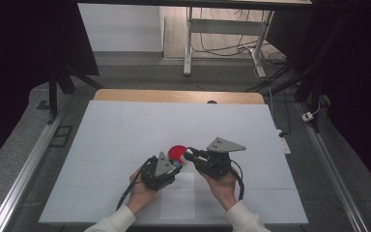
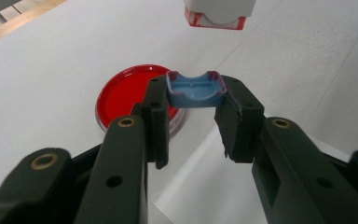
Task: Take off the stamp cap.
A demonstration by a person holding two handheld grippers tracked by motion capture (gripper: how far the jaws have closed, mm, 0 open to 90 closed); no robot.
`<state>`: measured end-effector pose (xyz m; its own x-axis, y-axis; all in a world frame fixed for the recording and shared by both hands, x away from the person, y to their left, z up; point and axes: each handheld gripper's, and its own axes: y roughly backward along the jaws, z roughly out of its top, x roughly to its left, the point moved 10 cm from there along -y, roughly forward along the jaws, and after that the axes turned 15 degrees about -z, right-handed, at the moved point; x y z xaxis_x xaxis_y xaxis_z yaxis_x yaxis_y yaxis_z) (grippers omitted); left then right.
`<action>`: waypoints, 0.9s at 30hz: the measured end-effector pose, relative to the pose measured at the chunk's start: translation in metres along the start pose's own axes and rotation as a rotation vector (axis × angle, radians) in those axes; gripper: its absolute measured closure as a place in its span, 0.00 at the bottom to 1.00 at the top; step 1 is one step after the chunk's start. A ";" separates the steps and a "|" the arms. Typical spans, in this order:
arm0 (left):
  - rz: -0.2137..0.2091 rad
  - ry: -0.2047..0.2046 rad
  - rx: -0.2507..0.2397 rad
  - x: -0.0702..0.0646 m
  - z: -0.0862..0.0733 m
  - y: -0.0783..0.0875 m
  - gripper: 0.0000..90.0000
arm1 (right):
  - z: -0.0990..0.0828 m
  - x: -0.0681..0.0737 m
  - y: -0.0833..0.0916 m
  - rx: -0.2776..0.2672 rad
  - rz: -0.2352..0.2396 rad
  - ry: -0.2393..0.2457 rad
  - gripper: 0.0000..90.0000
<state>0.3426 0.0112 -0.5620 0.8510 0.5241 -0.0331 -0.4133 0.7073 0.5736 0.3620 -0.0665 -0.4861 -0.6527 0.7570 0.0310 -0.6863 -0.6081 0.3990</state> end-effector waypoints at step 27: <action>-0.026 0.048 -0.045 0.010 -0.012 0.034 0.72 | -0.002 -0.005 0.000 0.001 -0.012 0.002 0.83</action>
<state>0.3331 0.0466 -0.5526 0.8456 0.5266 -0.0873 -0.4063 0.7410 0.5346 0.3647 -0.0710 -0.4879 -0.6451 0.7637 0.0247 -0.6935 -0.5988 0.4006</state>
